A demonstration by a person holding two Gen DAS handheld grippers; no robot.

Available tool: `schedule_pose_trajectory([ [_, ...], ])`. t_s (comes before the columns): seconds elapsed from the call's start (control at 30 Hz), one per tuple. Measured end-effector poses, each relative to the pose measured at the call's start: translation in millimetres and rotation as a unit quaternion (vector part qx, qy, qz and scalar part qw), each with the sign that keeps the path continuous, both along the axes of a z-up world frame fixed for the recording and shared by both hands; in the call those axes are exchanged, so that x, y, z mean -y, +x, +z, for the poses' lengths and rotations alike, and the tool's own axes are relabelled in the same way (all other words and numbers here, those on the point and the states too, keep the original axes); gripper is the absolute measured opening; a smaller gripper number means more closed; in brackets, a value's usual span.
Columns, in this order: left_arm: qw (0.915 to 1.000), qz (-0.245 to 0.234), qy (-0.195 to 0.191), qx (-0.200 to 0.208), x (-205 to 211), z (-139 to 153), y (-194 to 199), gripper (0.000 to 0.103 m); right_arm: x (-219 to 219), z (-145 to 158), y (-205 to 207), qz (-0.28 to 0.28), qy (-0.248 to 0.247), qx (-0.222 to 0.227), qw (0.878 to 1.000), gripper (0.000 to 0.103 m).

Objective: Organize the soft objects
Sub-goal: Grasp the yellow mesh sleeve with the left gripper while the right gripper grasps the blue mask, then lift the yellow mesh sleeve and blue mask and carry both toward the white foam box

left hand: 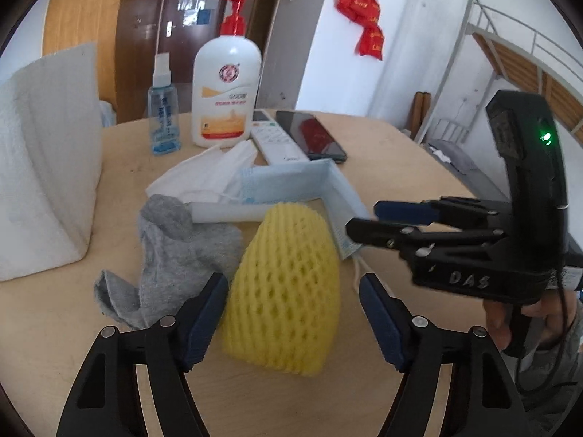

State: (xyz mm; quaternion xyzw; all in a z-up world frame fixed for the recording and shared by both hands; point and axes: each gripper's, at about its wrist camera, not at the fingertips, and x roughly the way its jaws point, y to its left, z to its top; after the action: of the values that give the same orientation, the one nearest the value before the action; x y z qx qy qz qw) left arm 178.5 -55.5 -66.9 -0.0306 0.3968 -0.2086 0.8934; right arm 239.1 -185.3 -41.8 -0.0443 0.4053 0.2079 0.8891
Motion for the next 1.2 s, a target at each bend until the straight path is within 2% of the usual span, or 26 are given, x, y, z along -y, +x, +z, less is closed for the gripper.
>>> schedule_pose_trajectory([
  [0.07, 0.9999, -0.002, 0.007, -0.013, 2, -4, 2, 0.046, -1, 0, 3, -0.001, -0.002, -0.003, 1.0, 0.05],
  [0.17, 0.9996, -0.009, 0.008, -0.027, 2, -8, 3, 0.025, -6, -3, 9, 0.003, -0.007, -0.013, 1.0, 0.05],
  [0.3, 0.9997, 0.002, 0.006, -0.023, -5, -7, 1, 0.013, -11, -5, 12, -0.003, -0.03, -0.011, 0.999, 0.05],
  [0.4, 0.9996, -0.006, -0.001, -0.027, -6, -7, -1, 0.01, -13, -8, 17, -0.007, -0.038, -0.017, 0.999, 0.05],
  [0.47, 0.9996, -0.01, 0.0, -0.027, -4, -7, -2, 0.01, -14, -12, 21, -0.016, -0.054, -0.019, 0.998, 0.031],
  [0.5, 0.9996, -0.013, 0.0, -0.024, -4, -7, -4, 0.009, -13, -14, 21, -0.015, -0.054, -0.021, 0.998, 0.017],
  [0.57, 0.9996, -0.02, -0.004, -0.019, -4, -5, -7, 0.009, -12, -15, 22, -0.011, -0.045, -0.022, 0.999, 0.013],
  [0.7, 0.9997, -0.02, -0.01, -0.007, -5, -2, -9, 0.009, -6, -12, 17, -0.032, -0.037, -0.014, 0.999, 0.01],
  [0.8, 0.9995, -0.024, -0.021, 0.001, -8, 1, -12, 0.009, 0, -7, 12, -0.024, 0.006, -0.021, 0.999, 0.006],
  [0.97, 0.9993, -0.027, -0.023, 0.012, -6, 4, -16, 0.009, 3, 3, 0, -0.031, 0.006, 0.001, 0.999, 0.006],
  [1.2, 0.9981, -0.02, -0.025, 0.052, -11, 28, -33, 0.009, 0, 39, -33, -0.037, 0.0, 0.069, 0.997, 0.006],
])
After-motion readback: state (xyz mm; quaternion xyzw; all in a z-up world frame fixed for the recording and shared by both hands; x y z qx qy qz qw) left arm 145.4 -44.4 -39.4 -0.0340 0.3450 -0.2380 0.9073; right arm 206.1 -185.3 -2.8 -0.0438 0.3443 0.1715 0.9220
